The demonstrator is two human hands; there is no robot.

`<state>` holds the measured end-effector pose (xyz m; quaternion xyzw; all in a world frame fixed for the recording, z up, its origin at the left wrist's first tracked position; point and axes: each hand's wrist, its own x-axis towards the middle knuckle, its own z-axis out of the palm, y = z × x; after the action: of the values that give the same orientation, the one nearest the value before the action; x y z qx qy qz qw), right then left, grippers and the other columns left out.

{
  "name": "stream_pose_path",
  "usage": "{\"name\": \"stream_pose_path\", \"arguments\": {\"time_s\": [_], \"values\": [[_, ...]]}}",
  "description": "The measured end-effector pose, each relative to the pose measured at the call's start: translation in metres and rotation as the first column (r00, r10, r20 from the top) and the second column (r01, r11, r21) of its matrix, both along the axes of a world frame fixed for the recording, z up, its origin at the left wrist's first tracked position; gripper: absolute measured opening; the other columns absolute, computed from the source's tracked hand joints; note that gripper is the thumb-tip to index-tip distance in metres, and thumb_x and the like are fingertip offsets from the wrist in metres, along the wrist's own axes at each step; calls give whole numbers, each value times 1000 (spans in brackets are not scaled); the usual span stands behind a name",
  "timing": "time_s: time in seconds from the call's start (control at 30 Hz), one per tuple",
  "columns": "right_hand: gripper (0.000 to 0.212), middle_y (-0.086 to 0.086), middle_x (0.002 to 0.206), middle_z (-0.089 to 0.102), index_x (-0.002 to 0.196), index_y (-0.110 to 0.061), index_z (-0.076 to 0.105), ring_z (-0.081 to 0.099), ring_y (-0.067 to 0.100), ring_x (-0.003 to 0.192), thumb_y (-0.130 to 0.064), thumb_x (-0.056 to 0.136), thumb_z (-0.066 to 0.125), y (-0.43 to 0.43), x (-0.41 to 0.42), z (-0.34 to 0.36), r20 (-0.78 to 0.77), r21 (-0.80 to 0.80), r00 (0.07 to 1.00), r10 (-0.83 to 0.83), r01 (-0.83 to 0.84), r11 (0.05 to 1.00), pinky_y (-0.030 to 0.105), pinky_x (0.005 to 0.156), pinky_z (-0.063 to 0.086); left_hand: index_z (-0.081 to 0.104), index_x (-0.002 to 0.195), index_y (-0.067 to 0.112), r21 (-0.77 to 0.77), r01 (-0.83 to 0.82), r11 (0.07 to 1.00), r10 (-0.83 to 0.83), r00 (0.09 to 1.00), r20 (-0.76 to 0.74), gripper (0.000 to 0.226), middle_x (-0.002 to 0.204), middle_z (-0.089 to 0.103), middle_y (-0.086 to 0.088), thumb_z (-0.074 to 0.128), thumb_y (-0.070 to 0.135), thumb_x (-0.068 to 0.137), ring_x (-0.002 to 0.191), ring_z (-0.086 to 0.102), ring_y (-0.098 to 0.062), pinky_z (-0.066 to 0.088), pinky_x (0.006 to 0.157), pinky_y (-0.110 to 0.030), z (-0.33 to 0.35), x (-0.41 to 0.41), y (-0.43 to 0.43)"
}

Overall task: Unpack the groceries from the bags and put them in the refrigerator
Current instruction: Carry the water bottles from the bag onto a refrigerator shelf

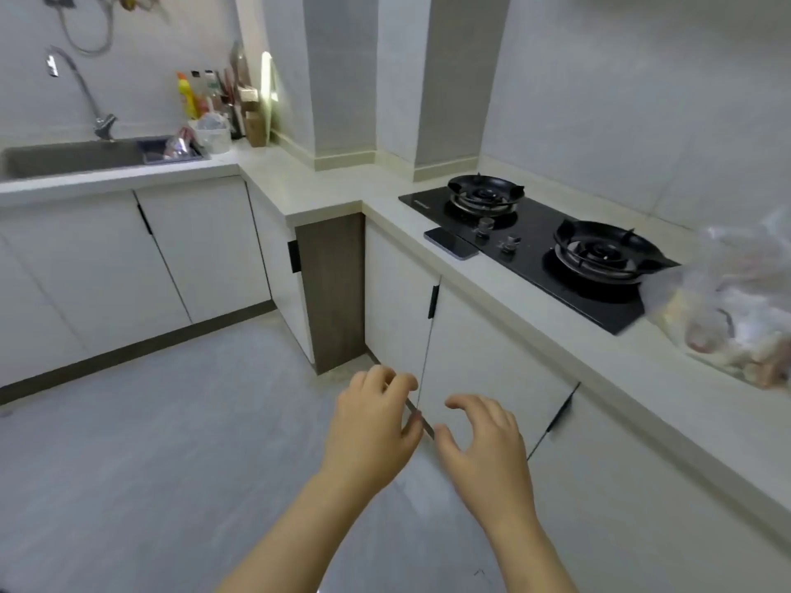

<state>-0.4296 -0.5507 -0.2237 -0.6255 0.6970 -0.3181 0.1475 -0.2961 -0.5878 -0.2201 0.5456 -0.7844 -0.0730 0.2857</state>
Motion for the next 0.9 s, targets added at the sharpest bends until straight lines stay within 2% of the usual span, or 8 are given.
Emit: {"name": "stream_pose_path", "arguments": {"time_s": [0.23, 0.3, 0.47, 0.57, 0.67, 0.73, 0.83, 0.9], "values": [[27, -17, 120, 50, 115, -28, 56, 39, 4, 115, -30, 88, 56, -26, -87, -5, 19, 6, 959, -284, 284, 959, 22, 98, 35, 60, 114, 16, -23, 296, 955, -295, 955, 6, 30, 108, 57, -1, 60, 29, 86, 96, 53, -20, 41, 77, -26, -6, -99, -64], [27, -17, 118, 50, 116, -28, 56, 39, 4, 114, -31, 89, 56, -39, -105, -3, 11, 5, 936, -353, 353, 936, 22, 97, 34, 58, 118, 17, -26, 365, 931, -365, 931, 11, 33, 112, 54, 0, 57, 31, 88, 101, 52, -21, 42, 81, -27, -6, -126, -85], [25, -15, 116, 51, 113, -26, 57, 41, 7, 112, -29, 88, 57, -78, -148, 3, 26, 13, 859, -512, 512, 859, 24, 98, 36, 53, 123, 21, -26, 522, 852, -523, 853, 2, 35, 118, 50, 4, 51, 33, 91, 108, 47, -18, 35, 84, -24, -2, -186, -137], [24, -15, 113, 51, 112, -25, 59, 38, 5, 105, -27, 88, 58, -97, -169, 8, 46, -25, 807, -588, 590, 807, 21, 93, 34, 51, 125, 21, -14, 608, 794, -608, 794, 20, 35, 121, 48, 3, 50, 32, 91, 110, 46, -17, 38, 87, -24, 2, -217, -163], [23, -17, 108, 48, 110, -25, 60, 39, 6, 106, -24, 87, 60, -106, -192, 8, 59, -39, 748, -661, 664, 747, 19, 90, 31, 51, 126, 19, -16, 671, 741, -671, 741, 17, 36, 122, 47, 2, 51, 31, 91, 112, 44, -20, 38, 90, -28, 5, -251, -182], [23, -15, 109, 51, 108, -24, 61, 41, 7, 105, -21, 85, 61, -106, -207, 5, 47, -46, 707, -705, 707, 706, 19, 88, 30, 57, 119, 16, -37, 710, 703, -710, 704, 13, 34, 116, 53, -1, 56, 28, 87, 105, 50, -24, 41, 85, -32, 6, -275, -188], [22, -13, 107, 54, 105, -22, 63, 44, 9, 102, -18, 83, 64, -109, -225, 2, 69, -70, 656, -751, 754, 653, 19, 85, 30, 64, 104, 13, -81, 758, 647, -758, 651, 43, 32, 99, 59, -5, 59, 28, 76, 86, 57, -27, 47, 68, -35, 3, -307, -197], [22, -12, 107, 57, 103, -21, 64, 47, 13, 104, -17, 82, 65, -110, -240, 0, 79, -76, 631, -772, 776, 626, 19, 85, 32, 64, 104, 13, -74, 775, 627, -775, 631, 41, 32, 100, 59, -4, 59, 28, 76, 86, 56, -27, 48, 68, -35, 2, -326, -200]]}}
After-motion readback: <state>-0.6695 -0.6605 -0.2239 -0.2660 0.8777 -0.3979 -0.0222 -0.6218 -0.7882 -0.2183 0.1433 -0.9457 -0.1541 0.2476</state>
